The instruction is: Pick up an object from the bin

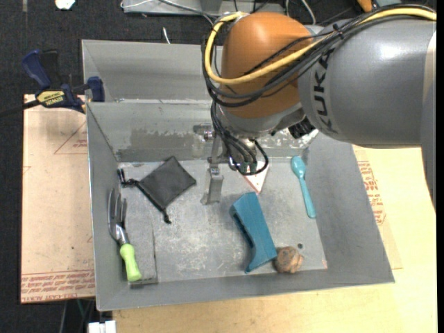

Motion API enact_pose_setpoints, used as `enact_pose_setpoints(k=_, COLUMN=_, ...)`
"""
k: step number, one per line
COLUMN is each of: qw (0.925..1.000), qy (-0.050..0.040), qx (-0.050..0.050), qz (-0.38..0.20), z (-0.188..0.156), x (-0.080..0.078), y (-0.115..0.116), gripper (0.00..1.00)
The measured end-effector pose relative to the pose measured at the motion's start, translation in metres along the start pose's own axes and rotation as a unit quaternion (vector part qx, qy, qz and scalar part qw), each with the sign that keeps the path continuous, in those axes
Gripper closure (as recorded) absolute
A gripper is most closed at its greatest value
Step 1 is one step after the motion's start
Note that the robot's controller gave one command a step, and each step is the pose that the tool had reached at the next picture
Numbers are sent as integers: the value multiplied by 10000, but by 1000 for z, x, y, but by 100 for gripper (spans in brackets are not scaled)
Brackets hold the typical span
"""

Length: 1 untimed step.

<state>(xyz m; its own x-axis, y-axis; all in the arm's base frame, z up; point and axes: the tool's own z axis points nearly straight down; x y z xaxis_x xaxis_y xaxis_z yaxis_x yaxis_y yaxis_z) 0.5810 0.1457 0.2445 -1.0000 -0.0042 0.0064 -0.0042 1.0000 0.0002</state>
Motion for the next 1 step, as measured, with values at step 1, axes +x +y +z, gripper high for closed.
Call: enact_pose_setpoints(k=1, qw=10000, qy=-40, qx=-7, qz=19, z=-5, x=-1, y=-1, gripper=0)
